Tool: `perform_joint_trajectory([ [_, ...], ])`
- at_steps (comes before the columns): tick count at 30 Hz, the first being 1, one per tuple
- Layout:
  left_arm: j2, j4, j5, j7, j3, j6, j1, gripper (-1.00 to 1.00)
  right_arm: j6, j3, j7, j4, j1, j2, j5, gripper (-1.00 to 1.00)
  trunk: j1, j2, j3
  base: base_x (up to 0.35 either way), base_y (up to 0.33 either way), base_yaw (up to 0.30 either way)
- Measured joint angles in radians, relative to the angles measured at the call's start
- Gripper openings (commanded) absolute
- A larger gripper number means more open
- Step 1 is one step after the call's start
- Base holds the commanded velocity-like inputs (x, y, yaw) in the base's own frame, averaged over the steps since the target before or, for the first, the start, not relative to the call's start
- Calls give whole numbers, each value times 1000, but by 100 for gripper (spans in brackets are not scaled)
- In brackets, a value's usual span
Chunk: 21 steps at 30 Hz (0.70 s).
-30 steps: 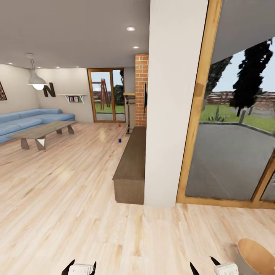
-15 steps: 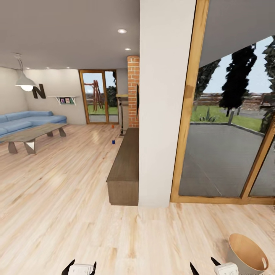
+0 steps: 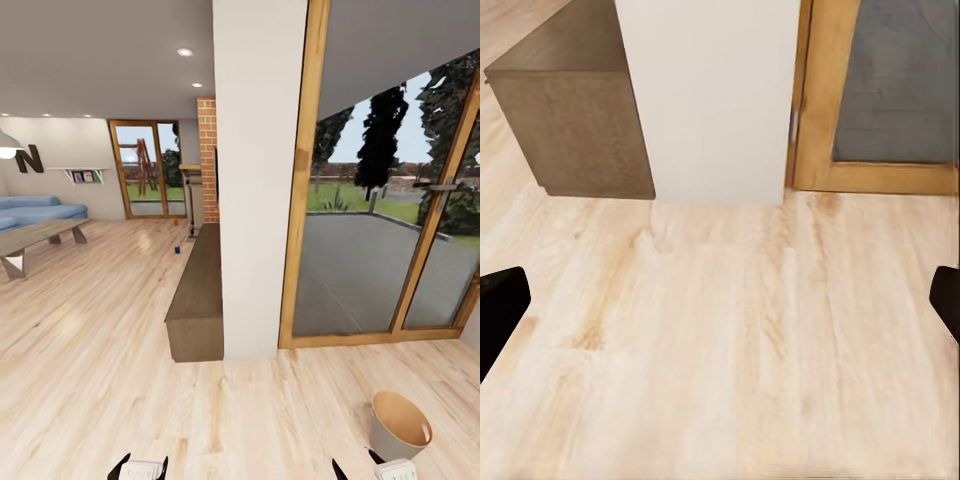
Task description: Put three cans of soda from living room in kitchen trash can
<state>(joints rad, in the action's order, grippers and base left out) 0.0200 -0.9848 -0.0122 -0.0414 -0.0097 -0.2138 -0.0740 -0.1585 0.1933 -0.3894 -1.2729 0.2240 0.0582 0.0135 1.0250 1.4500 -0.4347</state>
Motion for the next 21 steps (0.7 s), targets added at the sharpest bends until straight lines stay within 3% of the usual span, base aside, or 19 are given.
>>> perform_joint_trajectory([
  [21,0,0,0,0,-1,1,0,100,-1,2,0,1,0,0,0,100,0,0,0,0,0,-245],
])
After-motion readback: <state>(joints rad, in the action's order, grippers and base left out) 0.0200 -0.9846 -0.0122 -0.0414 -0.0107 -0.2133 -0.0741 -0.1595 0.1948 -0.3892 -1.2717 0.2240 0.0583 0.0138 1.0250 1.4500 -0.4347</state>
